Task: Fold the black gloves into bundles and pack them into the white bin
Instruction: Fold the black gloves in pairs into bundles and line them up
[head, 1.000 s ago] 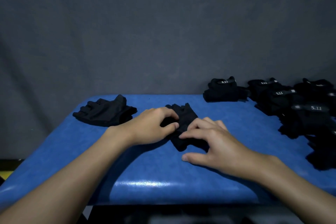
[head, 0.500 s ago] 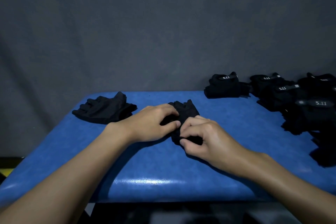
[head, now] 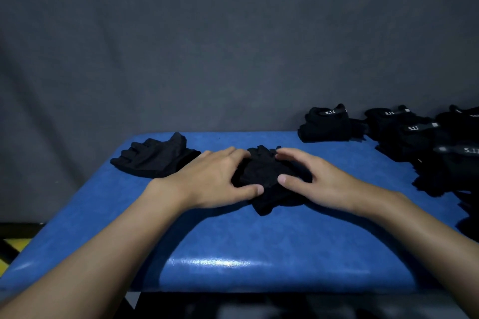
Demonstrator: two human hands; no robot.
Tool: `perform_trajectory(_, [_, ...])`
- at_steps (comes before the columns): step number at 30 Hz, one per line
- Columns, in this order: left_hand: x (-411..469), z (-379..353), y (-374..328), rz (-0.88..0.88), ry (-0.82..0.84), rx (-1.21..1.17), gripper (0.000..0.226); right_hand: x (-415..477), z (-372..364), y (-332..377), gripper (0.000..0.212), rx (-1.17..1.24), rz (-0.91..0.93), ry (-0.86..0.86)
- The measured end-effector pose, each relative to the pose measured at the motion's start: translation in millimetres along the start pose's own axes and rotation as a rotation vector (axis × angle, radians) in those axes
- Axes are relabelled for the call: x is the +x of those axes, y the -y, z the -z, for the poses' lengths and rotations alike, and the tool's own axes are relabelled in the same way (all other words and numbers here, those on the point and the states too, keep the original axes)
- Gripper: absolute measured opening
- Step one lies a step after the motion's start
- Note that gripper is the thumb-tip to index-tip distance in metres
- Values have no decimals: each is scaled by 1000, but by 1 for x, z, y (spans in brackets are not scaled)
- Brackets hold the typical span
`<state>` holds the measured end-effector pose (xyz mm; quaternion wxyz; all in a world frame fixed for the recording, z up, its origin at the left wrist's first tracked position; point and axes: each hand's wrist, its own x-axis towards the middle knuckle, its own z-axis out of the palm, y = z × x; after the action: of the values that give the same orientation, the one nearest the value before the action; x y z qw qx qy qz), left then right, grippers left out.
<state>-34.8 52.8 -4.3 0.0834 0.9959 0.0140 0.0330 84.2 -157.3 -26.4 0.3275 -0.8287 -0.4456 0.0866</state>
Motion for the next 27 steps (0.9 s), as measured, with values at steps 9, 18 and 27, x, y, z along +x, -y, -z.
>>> perform_trajectory(9, [5, -1, 0, 18, 43, -96, 77, -1, 8, -1, 77, -401, 1, 56])
perform_trajectory(18, [3, -1, 4, 27, 13, -47, 83, 1, 9, 1, 80, -347, 1, 81])
perform_trajectory(27, [-11, 18, 11, 30, -159, -71, 61, 0, 11, 25, 46, -198, 42, -67])
